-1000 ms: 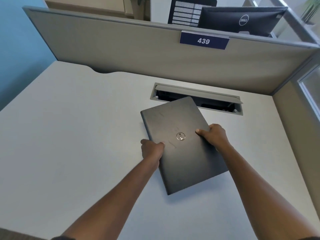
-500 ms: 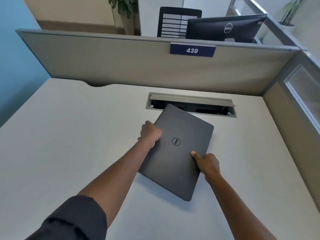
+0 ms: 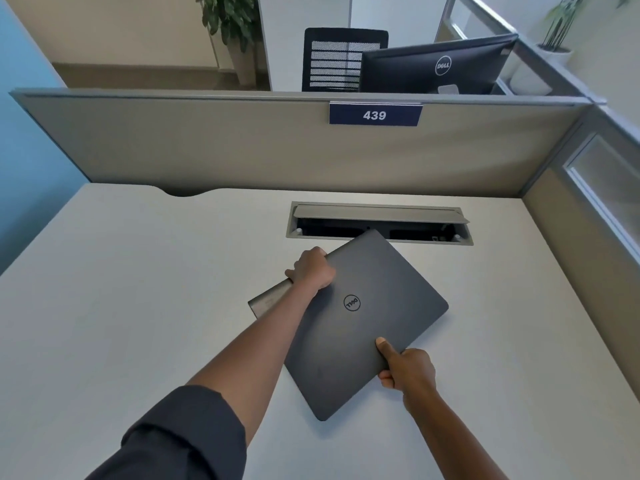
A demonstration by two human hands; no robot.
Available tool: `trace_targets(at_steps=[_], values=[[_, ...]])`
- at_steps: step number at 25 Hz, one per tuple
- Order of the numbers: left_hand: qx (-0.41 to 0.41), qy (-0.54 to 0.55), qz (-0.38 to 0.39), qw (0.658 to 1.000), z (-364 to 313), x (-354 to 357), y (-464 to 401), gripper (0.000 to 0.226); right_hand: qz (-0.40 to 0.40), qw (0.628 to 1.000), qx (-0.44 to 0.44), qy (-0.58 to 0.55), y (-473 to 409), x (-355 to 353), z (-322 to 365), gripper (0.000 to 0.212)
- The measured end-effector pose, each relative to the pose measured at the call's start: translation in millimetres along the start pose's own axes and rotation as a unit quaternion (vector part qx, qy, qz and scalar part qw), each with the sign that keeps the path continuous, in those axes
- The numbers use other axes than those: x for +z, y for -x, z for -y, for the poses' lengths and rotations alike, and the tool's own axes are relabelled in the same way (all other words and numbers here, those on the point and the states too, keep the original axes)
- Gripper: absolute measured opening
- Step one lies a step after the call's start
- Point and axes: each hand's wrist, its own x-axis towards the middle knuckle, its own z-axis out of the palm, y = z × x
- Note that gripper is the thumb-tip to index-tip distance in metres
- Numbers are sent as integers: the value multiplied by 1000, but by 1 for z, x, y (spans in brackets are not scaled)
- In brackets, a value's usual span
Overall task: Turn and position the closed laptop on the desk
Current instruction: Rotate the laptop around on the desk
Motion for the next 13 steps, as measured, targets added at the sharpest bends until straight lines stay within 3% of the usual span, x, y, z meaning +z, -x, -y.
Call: trace_targets(at_steps=[13], values=[[103,-150,89,979,-16,14,-58,57,85,969,135,-188,12,45,8,40]])
